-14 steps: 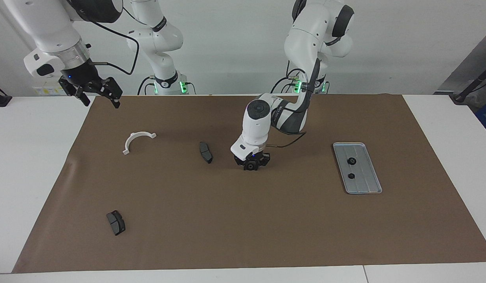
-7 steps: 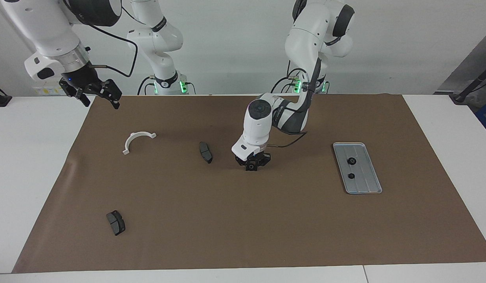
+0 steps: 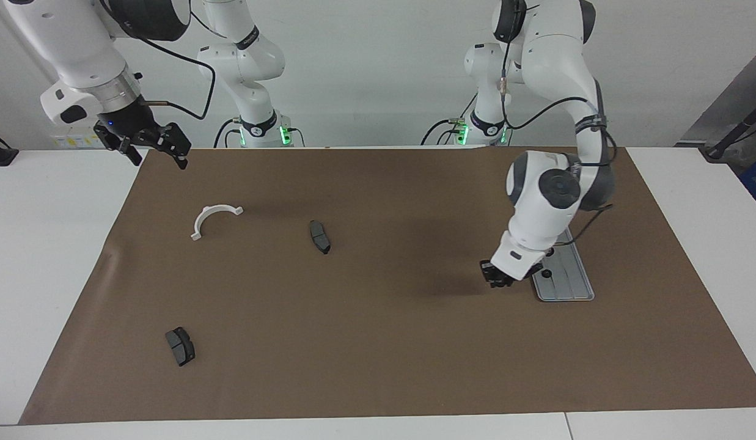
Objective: Pick bearing gear from pile to tray
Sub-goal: 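Carry the third gear to the tray and open the left gripper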
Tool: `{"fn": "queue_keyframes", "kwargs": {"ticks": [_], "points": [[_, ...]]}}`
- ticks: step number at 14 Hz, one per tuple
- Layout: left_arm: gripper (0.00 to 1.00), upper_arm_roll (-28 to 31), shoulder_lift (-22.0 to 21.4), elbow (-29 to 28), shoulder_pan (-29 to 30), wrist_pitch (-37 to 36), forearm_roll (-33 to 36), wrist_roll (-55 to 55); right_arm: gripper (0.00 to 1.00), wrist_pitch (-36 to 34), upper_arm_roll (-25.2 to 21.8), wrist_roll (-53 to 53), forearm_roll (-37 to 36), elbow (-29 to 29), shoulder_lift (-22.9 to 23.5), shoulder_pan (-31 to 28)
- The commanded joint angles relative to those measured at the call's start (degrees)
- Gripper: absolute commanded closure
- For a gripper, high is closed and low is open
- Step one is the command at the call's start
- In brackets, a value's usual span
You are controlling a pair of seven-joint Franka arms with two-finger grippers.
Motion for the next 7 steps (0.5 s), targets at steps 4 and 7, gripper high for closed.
{"fn": "queue_keyframes", "kwargs": {"ticks": [4, 7], "points": [[0.95, -0.5, -6.0, -13.0, 9.9, 5.5, -0.4, 18.2, 0.0, -0.1, 3.0, -1.2, 0.3, 3.0, 0.7, -0.5], [0.55, -0.5, -7.2, -17.9, 10.6, 11.1, -0.4, 18.5, 0.0, -0.1, 2.8, -1.0, 0.4, 2.5, 0.3, -0.5]]}}
